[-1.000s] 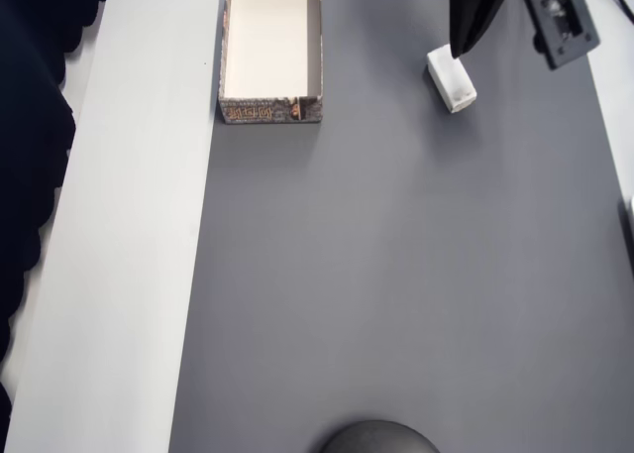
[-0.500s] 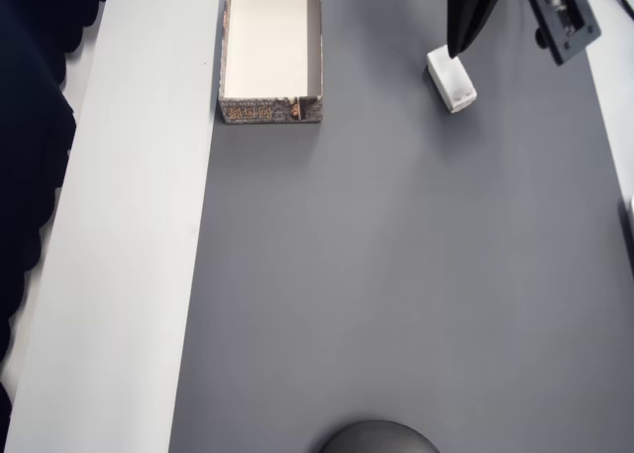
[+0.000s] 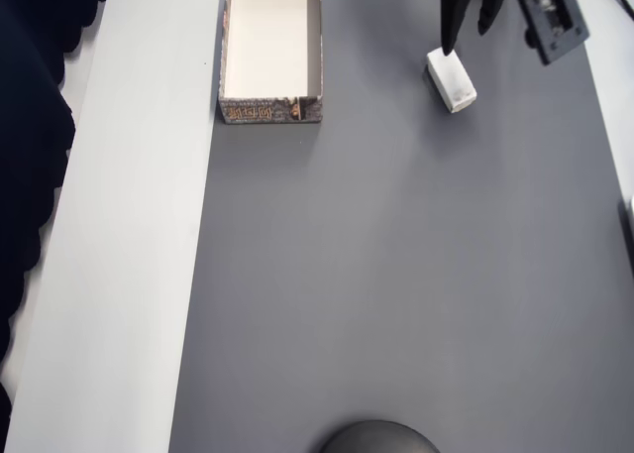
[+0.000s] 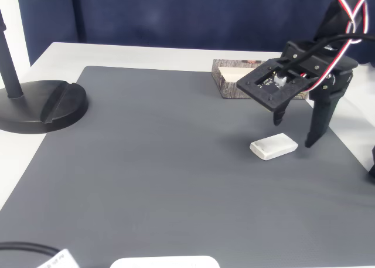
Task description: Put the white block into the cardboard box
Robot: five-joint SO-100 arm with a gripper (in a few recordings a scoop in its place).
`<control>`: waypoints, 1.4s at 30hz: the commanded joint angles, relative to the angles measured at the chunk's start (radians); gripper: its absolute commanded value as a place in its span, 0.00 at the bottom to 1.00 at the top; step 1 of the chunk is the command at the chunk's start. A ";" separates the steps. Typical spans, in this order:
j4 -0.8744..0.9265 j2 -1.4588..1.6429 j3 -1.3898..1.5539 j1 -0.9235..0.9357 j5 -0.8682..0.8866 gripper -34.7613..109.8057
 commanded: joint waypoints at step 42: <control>-0.084 -0.262 -0.230 -0.002 -0.028 0.47</control>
